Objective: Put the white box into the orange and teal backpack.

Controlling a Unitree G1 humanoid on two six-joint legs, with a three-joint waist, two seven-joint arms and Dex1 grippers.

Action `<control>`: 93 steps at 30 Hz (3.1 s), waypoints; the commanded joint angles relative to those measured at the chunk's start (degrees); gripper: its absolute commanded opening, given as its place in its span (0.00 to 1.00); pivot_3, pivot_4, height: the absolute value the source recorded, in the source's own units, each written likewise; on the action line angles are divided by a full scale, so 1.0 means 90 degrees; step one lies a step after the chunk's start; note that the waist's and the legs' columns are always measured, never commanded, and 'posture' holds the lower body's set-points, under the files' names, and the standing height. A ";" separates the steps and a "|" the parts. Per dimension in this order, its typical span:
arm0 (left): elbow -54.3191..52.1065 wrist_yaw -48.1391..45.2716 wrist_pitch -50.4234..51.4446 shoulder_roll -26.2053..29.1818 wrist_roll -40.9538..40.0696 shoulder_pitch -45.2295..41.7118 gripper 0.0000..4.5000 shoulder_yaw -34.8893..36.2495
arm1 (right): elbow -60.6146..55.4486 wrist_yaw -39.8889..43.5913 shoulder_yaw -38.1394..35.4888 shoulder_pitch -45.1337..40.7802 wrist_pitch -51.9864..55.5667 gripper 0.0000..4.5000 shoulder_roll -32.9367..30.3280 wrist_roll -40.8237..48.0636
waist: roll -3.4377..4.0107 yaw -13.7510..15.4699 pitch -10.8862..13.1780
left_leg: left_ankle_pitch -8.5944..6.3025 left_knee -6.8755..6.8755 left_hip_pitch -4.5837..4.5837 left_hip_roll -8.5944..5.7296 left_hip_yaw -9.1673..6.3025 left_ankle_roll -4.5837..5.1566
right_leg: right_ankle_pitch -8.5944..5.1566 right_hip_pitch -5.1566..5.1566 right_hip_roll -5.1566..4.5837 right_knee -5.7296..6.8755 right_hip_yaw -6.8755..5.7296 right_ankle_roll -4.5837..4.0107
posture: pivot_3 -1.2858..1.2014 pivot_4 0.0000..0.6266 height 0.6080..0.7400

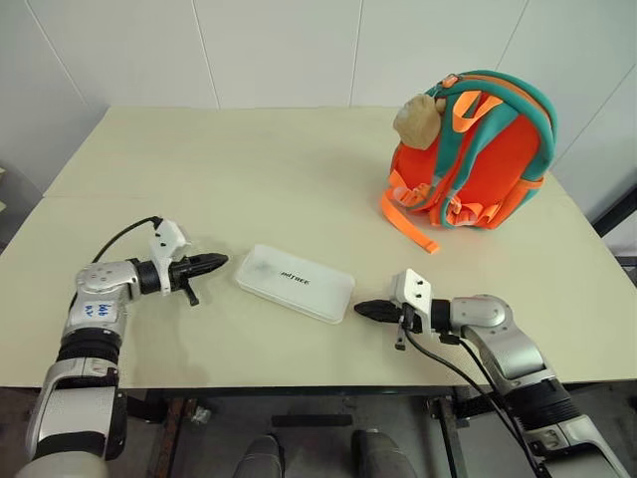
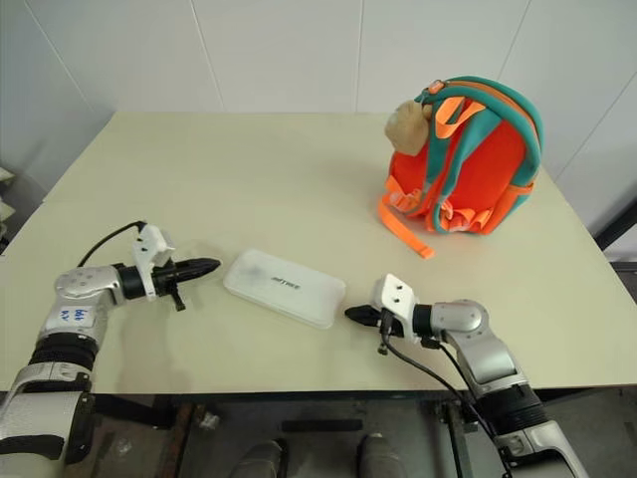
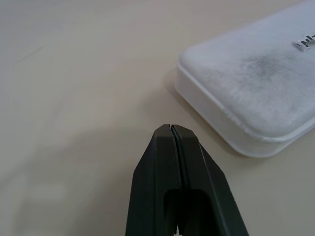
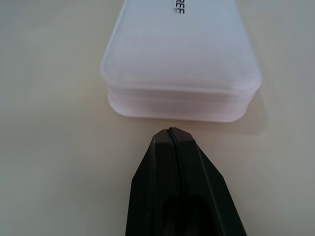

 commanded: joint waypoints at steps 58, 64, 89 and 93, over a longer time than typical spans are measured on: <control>-0.3368 0.0499 0.1845 -0.0811 -0.0441 0.1429 0.39 -0.0137 | 0.1430 0.0353 -0.0852 -0.0916 -0.0285 0.55 -0.0943 -0.0156 | 0.0000 0.0004 0.0000 | 0.0000 0.0001 0.0000 -0.0002 -0.0001 0.0000 | 0.0000 0.0002 -0.0004 -0.0004 0.0002 0.0000 | 0.52 0.24 1.00; -0.3360 0.0379 0.2094 -0.0363 -0.0502 0.1509 0.81 -0.0066 | 0.2075 0.0566 -0.0934 -0.1238 -0.0512 1.00 -0.1418 -0.0310 | 0.0001 0.0006 0.0000 | 0.0000 0.0001 0.0000 -0.0003 -0.0001 0.0000 | 0.0000 0.0002 -0.0004 -0.0006 0.0002 -0.0001 | 0.52 0.24 1.00; -0.2971 0.0994 0.8903 -0.0764 -0.2520 0.0094 1.00 0.0041 | 0.1211 0.1867 -0.0168 -0.1707 0.2665 1.00 -0.1726 0.0175 | 0.0000 0.0001 0.0002 | -0.0001 0.0002 -0.0003 -0.0004 -0.0009 -0.0003 | -0.0006 0.0003 -0.0004 -0.0005 -0.0002 0.0003 | 0.52 0.24 1.00; -0.2925 0.1106 0.9198 -0.0949 -0.2633 0.0068 1.00 0.0096 | 0.1543 0.1749 -0.0054 -0.1883 0.2471 1.00 -0.1409 0.0093 | -0.0001 0.0014 0.0001 | -0.0001 0.0004 -0.0003 -0.0006 -0.0010 -0.0004 | -0.0005 0.0005 -0.0005 -0.0005 -0.0003 0.0003 | 0.52 0.24 1.00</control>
